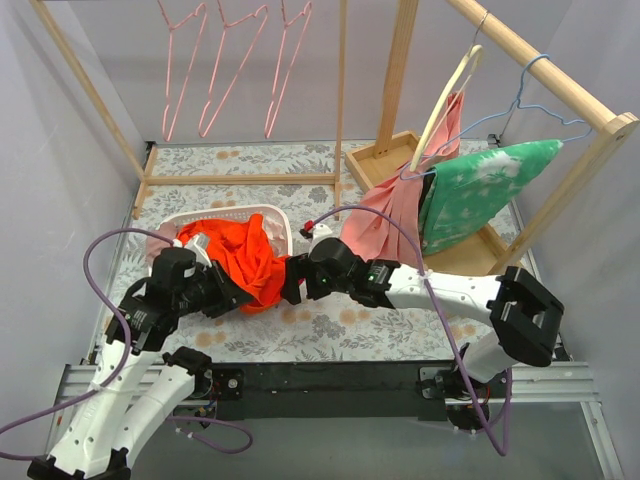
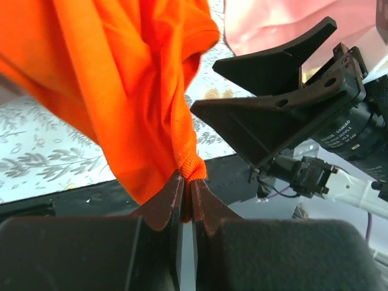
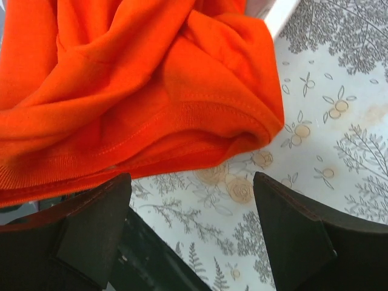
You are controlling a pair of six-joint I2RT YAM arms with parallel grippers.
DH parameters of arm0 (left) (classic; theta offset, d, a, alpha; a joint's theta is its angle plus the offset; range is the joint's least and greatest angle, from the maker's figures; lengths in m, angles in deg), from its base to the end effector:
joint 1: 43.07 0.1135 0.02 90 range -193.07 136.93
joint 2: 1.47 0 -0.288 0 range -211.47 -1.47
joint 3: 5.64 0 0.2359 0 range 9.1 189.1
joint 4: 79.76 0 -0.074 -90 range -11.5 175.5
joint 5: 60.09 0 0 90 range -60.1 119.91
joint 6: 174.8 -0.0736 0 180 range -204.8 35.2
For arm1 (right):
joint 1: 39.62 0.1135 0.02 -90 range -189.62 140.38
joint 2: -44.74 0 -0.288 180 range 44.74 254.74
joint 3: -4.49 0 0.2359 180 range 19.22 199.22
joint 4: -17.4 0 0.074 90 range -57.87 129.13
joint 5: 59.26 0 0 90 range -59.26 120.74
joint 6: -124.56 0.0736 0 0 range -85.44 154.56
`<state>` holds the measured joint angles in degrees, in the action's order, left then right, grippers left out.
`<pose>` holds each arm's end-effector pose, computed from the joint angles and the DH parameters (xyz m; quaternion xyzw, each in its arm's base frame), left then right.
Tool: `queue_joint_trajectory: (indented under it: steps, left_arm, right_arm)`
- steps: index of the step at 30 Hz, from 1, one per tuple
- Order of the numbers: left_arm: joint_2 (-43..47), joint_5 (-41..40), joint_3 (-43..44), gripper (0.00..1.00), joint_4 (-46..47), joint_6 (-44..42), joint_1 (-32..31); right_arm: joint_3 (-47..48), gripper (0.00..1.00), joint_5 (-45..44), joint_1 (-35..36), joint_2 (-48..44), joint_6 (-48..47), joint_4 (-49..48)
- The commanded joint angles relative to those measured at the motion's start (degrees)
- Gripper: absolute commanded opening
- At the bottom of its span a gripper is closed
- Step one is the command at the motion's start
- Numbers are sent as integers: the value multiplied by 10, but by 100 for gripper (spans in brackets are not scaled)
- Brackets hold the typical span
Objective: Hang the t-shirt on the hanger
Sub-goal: Pick up the T-shirt and place it in the bin.
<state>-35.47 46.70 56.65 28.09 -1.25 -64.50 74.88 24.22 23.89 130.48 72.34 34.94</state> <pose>0.0789 -0.0538 0.2863 -0.4206 0.8092 -0.3893 0.1295 0.1634 0.3092 0.2584 -0.1688 0.8610 0.3373 0.3412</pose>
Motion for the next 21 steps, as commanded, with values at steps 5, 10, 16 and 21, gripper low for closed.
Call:
queue_joint_trajectory:
  steps: [5,10,16,21]
  left_arm:
    - [6,-70,83,0,-83,14,1]
    - [13,-101,122,0,-121,18,1]
    - [15,-120,159,0,-130,24,1]
    - [-14,-161,242,0,-92,-11,1]
  right_arm:
    - [58,89,-34,-1,87,-14,-104]
    - [75,89,-38,-5,113,-25,-106]
    - [80,50,-27,-6,100,-21,-132]
    - [209,1,-38,-5,87,-47,-8]
